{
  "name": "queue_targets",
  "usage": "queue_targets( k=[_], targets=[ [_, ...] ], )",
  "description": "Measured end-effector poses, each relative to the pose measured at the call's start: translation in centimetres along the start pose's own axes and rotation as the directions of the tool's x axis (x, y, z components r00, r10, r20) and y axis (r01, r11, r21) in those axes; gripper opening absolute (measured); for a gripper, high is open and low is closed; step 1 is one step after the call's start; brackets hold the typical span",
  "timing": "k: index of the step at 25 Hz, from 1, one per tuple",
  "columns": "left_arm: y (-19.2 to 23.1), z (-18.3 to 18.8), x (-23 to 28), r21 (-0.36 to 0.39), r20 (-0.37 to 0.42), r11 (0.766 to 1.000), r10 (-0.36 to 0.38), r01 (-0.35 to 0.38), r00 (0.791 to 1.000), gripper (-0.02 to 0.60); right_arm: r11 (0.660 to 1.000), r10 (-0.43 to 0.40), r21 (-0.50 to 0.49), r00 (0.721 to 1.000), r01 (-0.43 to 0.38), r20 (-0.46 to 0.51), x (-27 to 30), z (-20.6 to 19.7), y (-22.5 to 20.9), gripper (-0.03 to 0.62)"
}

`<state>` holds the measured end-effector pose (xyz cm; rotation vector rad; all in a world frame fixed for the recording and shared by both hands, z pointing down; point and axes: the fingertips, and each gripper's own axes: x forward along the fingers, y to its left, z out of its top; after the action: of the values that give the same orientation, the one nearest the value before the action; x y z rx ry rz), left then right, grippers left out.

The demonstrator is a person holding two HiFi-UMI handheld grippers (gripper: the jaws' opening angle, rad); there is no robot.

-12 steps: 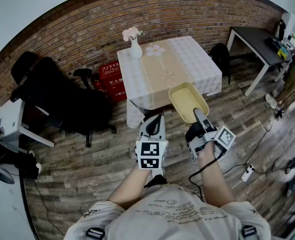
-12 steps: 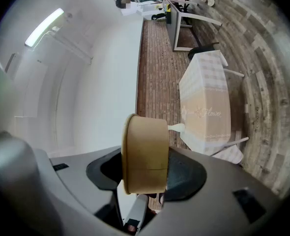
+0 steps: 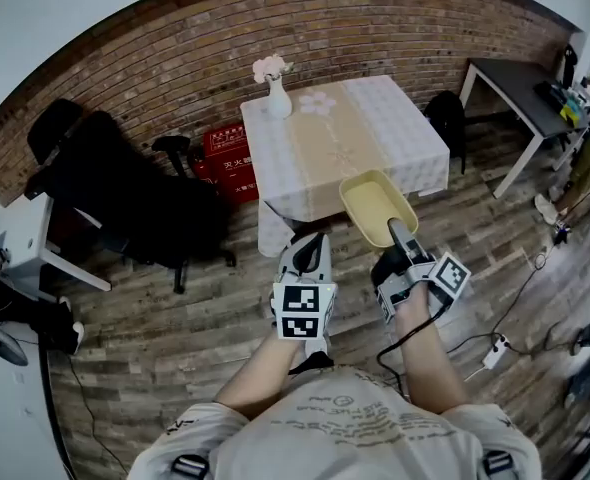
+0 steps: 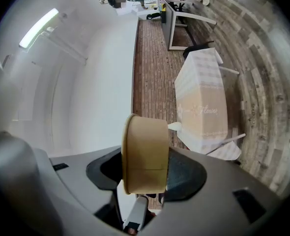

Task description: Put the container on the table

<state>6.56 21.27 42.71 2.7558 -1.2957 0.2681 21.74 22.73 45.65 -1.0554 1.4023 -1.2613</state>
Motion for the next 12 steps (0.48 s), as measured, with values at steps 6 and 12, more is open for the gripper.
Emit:
queue_targets(
  k=[6,12],
  targets=[
    [1.8,0.2,2.0,-0.003,-0.01,1.0,-0.002,0.002,1.0,0.005,1.0,0.001,0.01,1.0,-0.001,-0.017,2.8,0.2,-0.2,0.209],
    [4.7,0.7,4.9,-0.007,-0.015,1.0,0.005,-0.005,1.0,0.005,1.0,-0.002,0.001,0.999,0.002,-0.039,7.1,0.1,-0.8,0.209]
  ],
)
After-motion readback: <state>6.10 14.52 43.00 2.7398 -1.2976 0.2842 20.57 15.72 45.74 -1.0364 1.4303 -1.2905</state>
